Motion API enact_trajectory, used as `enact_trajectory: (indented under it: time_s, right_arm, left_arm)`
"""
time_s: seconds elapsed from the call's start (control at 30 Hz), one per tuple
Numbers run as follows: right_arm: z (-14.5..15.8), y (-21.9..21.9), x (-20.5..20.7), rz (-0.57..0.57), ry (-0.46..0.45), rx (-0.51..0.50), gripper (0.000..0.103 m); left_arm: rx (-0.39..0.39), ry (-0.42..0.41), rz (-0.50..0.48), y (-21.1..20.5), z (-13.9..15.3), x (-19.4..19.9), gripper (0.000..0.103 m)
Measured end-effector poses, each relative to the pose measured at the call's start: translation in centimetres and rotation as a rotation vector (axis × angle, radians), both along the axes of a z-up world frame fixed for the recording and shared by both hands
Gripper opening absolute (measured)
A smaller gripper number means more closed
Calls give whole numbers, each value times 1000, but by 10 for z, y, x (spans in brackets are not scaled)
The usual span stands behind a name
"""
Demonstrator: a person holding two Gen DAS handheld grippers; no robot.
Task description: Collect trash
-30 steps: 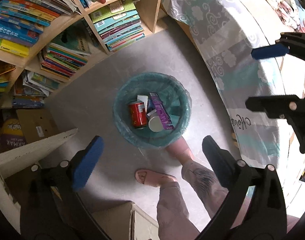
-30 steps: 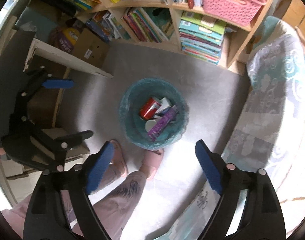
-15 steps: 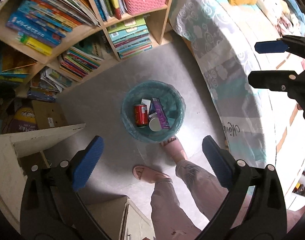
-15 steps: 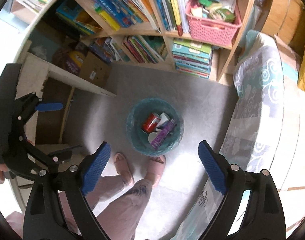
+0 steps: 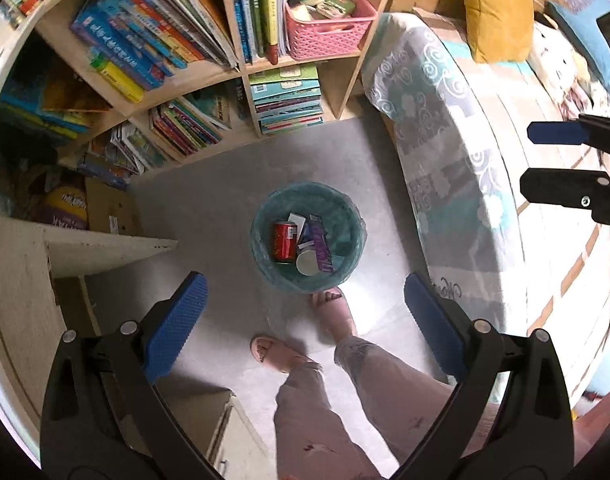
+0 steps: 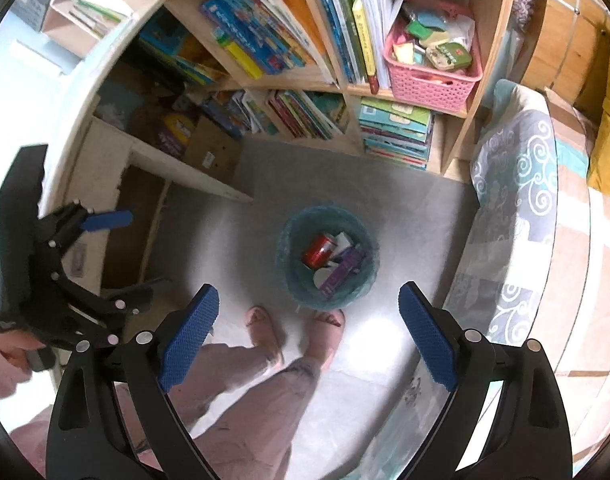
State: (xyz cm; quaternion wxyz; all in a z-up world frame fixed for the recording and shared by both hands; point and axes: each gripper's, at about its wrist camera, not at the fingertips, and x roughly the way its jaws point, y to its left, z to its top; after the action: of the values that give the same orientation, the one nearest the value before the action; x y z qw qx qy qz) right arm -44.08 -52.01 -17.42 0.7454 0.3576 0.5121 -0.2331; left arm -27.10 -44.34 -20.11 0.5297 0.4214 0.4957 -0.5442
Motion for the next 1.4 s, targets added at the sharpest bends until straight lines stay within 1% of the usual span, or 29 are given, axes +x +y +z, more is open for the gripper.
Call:
enact_trajectory:
  time_s: [0.1, 0.2, 0.3, 0.37, 0.5, 0.57, 0.67, 0.8, 0.93, 1.0, 1.07, 1.17, 1.4]
  right_arm:
    - [11, 2, 1, 6, 5, -24, 91]
    - [23, 4, 3, 24, 7, -25, 91]
    - [39, 6, 6, 33, -7, -49, 91]
    - [47, 9, 11, 47, 2, -66, 91]
    - [69, 22, 30, 144, 2, -131, 91]
    - [79, 26, 40, 182, -8, -145, 91]
    - [93, 32, 59, 237, -23, -160, 91]
    - [112, 39, 88, 301, -44, -179, 91]
    - [126, 52, 120, 381, -63, -192, 91]
    - [133, 65, 140, 442, -74, -202, 91]
    - [138, 77, 158, 495, -83, -210, 91]
    - [142, 96, 187, 574, -97, -210, 91]
    - [152, 154, 251, 758, -131, -211, 91]
  left_arm:
    - [-7, -4, 10, 2, 8, 1, 96]
    - [-11, -14, 19, 6, 20, 2, 96]
    - [-35, -29, 31, 11, 37, 3, 96]
    - [-51, -41, 42, 13, 48, 4, 96]
    - [-74, -55, 68, 20, 66, 9, 96]
    - [-71, -53, 95, 26, 75, 16, 96]
    - [-97, -47, 139, 37, 89, 25, 96]
    - [-124, -55, 235, 61, 108, 49, 96]
    - [-138, -71, 341, 88, 121, 76, 96]
    - [-128, -68, 402, 106, 126, 92, 96]
    - [-146, -72, 456, 123, 131, 106, 96]
    - [-148, -97, 548, 151, 135, 125, 96]
    - [-164, -123, 750, 219, 146, 160, 96]
